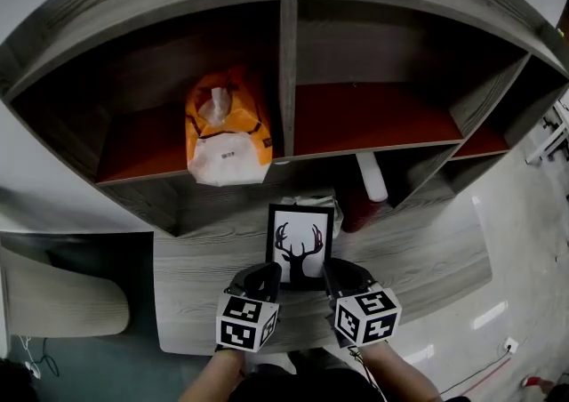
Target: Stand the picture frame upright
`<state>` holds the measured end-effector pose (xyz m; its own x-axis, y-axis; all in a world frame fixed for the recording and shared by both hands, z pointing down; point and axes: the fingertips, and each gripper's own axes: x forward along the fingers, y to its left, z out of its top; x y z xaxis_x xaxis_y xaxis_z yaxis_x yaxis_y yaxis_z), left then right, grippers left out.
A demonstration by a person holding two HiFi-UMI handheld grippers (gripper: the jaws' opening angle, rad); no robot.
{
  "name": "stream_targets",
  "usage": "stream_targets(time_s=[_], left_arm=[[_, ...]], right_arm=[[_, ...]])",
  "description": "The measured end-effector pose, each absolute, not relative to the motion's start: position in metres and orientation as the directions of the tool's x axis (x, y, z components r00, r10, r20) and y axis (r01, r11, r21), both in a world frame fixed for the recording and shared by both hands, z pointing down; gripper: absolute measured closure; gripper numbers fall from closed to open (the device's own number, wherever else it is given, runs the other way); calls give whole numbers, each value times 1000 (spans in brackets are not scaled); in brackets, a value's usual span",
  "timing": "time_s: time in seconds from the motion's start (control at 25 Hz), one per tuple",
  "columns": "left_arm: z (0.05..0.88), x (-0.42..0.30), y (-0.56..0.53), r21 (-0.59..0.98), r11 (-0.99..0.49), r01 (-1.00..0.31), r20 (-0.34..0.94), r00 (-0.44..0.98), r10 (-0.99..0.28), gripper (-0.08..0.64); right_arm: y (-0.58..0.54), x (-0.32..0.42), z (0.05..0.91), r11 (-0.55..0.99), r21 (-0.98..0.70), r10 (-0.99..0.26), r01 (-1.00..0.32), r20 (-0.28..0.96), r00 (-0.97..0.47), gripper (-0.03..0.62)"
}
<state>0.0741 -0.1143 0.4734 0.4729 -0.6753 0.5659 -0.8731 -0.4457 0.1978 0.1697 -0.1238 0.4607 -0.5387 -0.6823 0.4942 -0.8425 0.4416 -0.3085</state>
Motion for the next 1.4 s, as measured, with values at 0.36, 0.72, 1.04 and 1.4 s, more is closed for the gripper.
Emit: stream_targets(time_s=[0.36, 0.72, 1.04, 1.4], left_arm=[[484, 65, -133, 187, -412, -892, 579, 438, -687, 548], [497, 60, -148, 182, -389, -903, 595, 416, -688, 512], [509, 50, -159, 177, -345, -922, 609, 378, -697, 446], [520, 51, -163, 201, -335, -921, 613, 385, -690, 425]], right_arm=[[-138, 174, 474, 433, -315, -680, -845, 502, -535, 591], [-150, 182, 488, 411, -289, -685, -864, 527, -502, 591], [-161, 185, 502, 398, -291, -678, -870, 545, -493, 513], [-164, 180, 521, 389, -323, -650, -863, 567, -506, 460]])
